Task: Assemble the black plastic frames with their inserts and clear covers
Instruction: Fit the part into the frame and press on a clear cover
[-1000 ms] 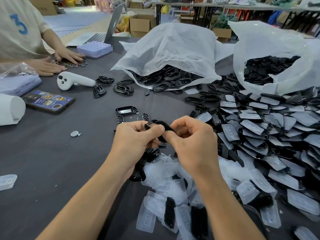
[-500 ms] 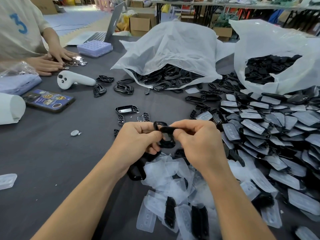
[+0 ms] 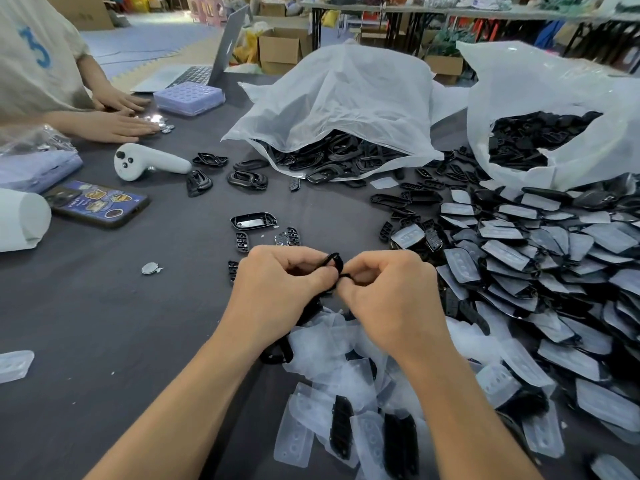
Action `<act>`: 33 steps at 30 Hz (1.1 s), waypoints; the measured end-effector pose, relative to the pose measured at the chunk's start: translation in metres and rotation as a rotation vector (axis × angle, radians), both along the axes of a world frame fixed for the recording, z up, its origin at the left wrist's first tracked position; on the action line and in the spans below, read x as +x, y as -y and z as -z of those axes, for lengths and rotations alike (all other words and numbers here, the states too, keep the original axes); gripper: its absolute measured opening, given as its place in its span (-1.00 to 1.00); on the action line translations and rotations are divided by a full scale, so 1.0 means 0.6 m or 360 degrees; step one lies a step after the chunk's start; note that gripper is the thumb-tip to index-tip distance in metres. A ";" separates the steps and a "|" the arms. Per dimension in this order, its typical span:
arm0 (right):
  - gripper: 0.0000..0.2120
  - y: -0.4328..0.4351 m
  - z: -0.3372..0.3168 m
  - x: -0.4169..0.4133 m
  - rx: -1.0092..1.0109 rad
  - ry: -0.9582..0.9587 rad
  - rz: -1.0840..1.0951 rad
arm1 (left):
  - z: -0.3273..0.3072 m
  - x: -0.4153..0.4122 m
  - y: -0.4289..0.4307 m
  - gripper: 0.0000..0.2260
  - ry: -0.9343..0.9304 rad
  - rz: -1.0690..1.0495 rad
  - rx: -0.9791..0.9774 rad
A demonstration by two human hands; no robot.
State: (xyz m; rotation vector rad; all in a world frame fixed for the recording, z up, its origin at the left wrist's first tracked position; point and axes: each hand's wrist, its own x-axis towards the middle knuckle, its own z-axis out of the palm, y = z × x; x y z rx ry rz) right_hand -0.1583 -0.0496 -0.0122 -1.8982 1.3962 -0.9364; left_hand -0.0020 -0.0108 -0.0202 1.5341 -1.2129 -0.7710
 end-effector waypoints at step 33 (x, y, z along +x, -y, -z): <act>-0.88 -0.008 0.006 0.021 -0.0141 0.0361 0.0154 | -0.010 -0.013 -0.001 -0.72 -0.0413 0.0166 0.0109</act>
